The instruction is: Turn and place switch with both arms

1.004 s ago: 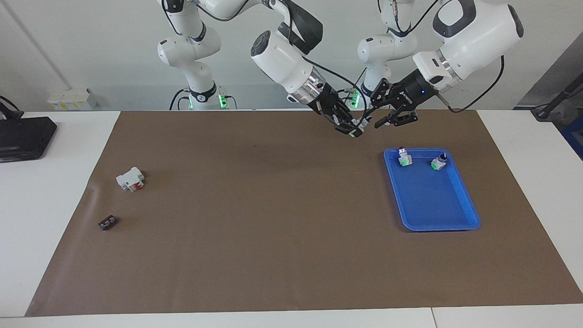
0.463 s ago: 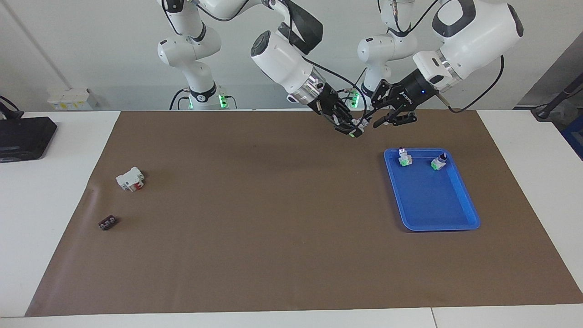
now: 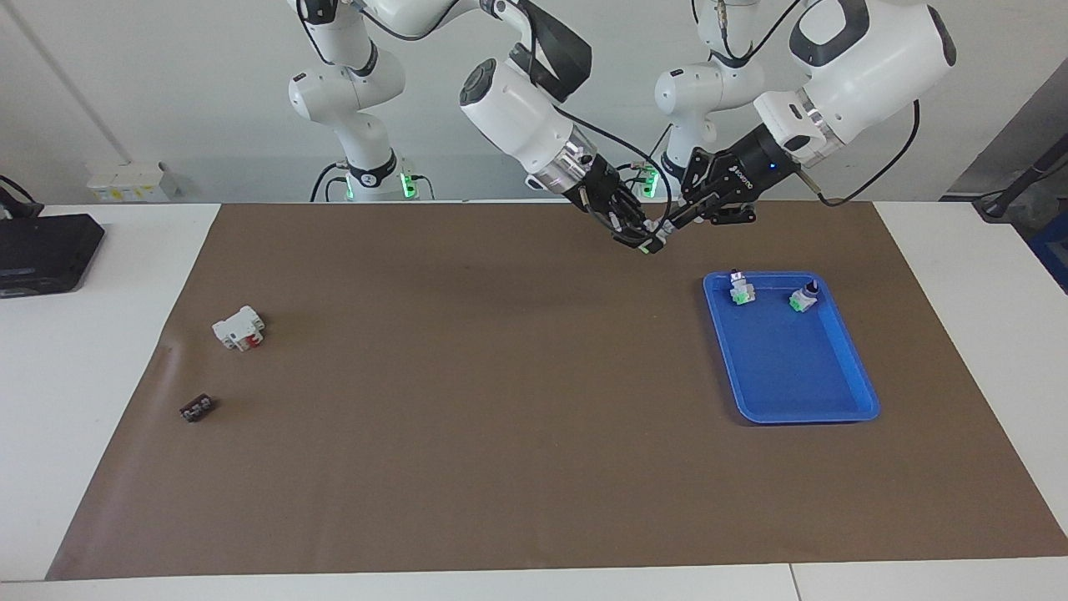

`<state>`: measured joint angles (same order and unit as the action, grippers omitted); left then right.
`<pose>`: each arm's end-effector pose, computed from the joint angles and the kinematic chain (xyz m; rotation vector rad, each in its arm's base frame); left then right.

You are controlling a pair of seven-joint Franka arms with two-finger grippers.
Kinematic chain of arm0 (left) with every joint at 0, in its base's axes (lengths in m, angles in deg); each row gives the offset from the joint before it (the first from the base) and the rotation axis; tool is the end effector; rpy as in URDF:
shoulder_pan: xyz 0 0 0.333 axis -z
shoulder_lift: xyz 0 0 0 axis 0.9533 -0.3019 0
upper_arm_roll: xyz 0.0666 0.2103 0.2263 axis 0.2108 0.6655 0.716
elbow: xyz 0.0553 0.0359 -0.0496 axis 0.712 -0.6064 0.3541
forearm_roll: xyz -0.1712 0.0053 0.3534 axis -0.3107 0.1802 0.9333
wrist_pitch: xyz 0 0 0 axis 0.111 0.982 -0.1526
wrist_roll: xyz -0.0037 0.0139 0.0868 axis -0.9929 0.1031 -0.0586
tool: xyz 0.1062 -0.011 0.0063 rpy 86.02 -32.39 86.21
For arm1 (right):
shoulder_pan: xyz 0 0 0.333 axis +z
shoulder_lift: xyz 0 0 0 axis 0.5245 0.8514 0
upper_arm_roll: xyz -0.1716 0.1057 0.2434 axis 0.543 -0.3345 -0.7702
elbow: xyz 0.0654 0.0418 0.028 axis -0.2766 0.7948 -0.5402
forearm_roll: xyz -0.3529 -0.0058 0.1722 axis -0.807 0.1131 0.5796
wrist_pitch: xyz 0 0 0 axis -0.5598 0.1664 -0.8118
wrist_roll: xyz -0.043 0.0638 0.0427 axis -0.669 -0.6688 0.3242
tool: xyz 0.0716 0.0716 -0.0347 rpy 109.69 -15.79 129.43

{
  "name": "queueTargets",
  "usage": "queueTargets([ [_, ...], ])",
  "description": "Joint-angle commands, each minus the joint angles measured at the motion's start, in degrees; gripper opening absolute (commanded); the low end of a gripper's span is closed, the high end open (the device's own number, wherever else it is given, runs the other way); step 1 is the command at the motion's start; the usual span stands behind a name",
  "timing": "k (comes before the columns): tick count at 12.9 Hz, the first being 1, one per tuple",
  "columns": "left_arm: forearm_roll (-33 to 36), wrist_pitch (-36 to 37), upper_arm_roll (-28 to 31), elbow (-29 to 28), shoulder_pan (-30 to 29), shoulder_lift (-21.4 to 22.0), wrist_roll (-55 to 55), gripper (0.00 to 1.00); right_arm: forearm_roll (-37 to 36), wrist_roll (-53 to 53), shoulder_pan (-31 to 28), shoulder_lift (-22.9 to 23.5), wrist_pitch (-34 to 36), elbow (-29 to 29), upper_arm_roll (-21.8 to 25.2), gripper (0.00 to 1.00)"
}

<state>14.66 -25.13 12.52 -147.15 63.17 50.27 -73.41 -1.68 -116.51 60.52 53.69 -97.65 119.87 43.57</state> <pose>0.5199 -0.1476 0.6011 2.4112 -0.5802 0.1564 0.5107 0.4432 0.5222 -1.6692 1.6452 0.5295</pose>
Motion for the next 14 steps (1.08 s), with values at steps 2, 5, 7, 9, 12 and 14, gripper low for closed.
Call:
queueTargets([
  [2, -0.41, -1.93, 0.64, -1.69, -0.76, 1.21, -0.4, 0.0, -0.31, 0.21, -0.41, -0.26, -0.18, -0.04, -0.27, 0.0],
  [5, -0.41, -1.58, 0.73, -1.69, -2.25, 1.22, 0.13, 0.0, -0.31, 0.21, -0.41, -0.26, -0.18, -0.04, -0.27, 0.0],
  [7, -0.41, -1.57, 0.73, -1.69, -2.69, 1.22, 0.83, 0.0, -0.31, 0.21, -0.41, -0.26, -0.18, -0.04, -0.27, 0.0],
  [9, -0.41, -1.31, 0.73, -1.69, -3.4, 1.22, 1.27, 0.0, -0.31, 0.21, -0.41, -0.26, -0.18, -0.04, -0.27, 0.0],
  [12, -0.41, -1.22, 0.73, -1.69, -3.84, 1.13, 5.73, 0.0, -0.31, 0.21, -0.41, -0.26, -0.1, -0.04, -0.27, 0.0],
  [14, -0.41, -0.87, 0.73, -1.69, -3.84, 1.22, 11.61, 0.0, -0.31, 0.21, -0.5, -0.26, -0.01, -0.04, -0.27, 0.0],
])
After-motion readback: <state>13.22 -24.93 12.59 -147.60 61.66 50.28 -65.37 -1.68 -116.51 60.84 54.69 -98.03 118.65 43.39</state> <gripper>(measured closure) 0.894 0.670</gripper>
